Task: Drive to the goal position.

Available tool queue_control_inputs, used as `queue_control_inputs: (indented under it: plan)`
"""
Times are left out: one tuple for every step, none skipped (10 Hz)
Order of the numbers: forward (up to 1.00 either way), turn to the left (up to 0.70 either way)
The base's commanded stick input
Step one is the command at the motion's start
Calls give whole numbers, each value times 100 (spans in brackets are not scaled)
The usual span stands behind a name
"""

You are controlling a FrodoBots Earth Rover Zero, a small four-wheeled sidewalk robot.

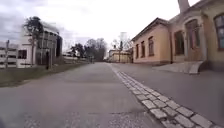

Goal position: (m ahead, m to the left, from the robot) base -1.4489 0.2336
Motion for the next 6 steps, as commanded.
queue_control_inputs:
  plan:
    - [100,0]
    - [100,0]
    - [100,0]
    - [100,0]
    - [100,0]
    - [100,0]
